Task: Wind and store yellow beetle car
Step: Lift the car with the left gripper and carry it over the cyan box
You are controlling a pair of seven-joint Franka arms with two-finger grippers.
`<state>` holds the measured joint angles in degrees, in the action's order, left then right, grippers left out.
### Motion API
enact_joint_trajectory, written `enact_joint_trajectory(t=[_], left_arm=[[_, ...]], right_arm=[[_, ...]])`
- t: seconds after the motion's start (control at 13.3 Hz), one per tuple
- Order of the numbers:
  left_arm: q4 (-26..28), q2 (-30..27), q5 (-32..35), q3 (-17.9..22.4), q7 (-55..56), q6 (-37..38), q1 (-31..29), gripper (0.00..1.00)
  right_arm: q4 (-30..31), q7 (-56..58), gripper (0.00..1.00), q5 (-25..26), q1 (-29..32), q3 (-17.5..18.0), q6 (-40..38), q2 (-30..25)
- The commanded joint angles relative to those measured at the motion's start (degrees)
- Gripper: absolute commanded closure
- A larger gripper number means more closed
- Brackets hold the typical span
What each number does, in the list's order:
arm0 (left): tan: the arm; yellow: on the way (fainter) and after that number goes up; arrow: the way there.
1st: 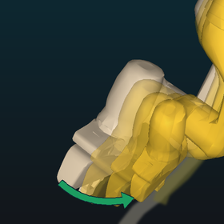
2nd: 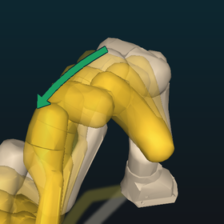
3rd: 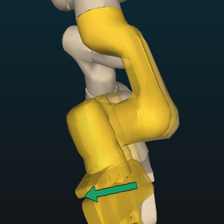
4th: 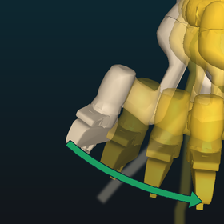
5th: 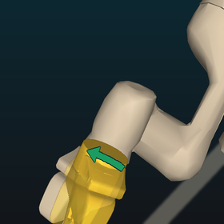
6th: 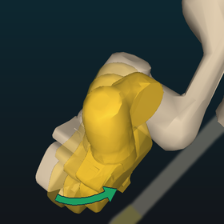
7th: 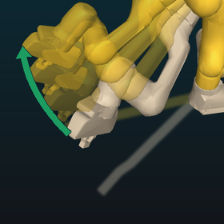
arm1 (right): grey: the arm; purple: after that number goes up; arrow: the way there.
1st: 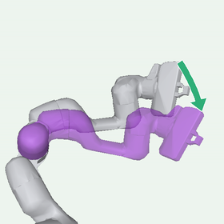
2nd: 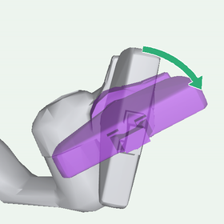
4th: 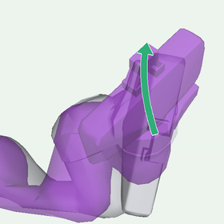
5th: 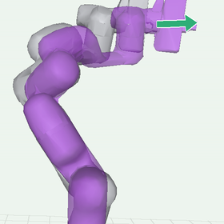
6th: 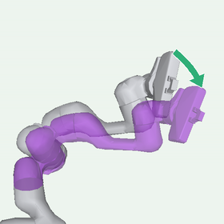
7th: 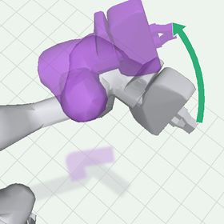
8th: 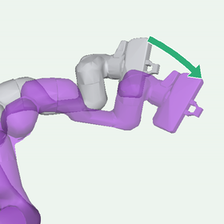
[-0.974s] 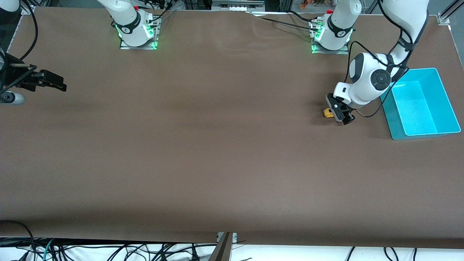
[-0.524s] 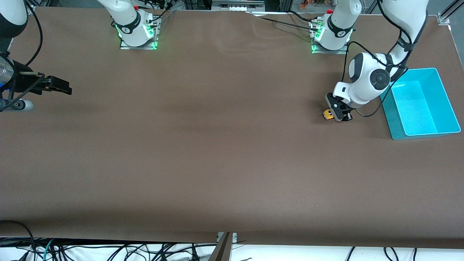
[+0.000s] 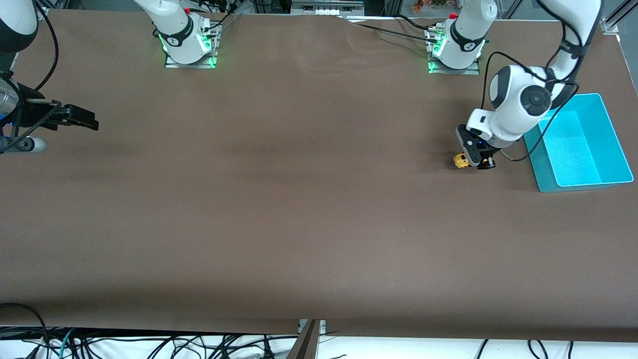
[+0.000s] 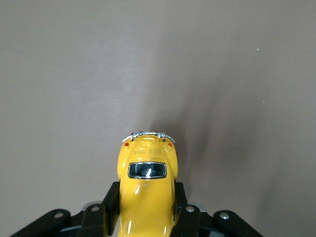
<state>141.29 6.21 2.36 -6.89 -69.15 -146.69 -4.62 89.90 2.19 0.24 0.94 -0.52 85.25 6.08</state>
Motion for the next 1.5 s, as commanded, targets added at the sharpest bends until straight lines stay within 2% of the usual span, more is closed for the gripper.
enact_joint_trajectory(t=[0.0, 0.15, 0.37, 0.67, 0.9, 1.2, 1.42], left_arm=[[-7.66, -1.73, 1.25, 0.03, -8.25, 11.82, -3.1, 1.0], [-12.95, -1.64, 1.25, 0.03, -13.7, 19.21, -5.92, 1.0], [-16.39, -1.29, 2.03, 0.47, -25.73, 23.55, -11.27, 1.0], [-15.79, -0.42, 3.79, 0.65, -38.92, 25.31, -20.32, 1.0], [-13.86, 0.9, 5.45, 2.05, -44.48, 25.05, -25.59, 1.0], [-9.29, 2.22, 11.16, 2.14, -44.93, 22.6, -33.59, 1.0], [-8.58, 4.24, 12.76, 2.32, -47.83, 20.31, -37.29, 1.0]], right_arm=[[0.01, -0.52, 0.0, -0.15, -0.76, -0.71, 0.27, -0.54], [0.01, -0.52, 0.0, -0.15, -0.85, -0.71, 0.27, -0.54], [0.01, -0.52, 0.0, -0.24, -0.85, -0.63, 0.27, -0.54], [-0.08, -0.52, 0.0, -0.15, -0.85, -0.63, 0.53, -0.54], [-0.08, -0.44, 0.0, -0.24, -0.67, -0.63, 0.62, -0.45], [-0.08, -0.52, 0.0, -0.32, -0.76, -0.71, 0.62, -0.45], [-0.08, -0.61, 0.0, -0.41, -0.76, -0.71, 0.62, -0.45]])
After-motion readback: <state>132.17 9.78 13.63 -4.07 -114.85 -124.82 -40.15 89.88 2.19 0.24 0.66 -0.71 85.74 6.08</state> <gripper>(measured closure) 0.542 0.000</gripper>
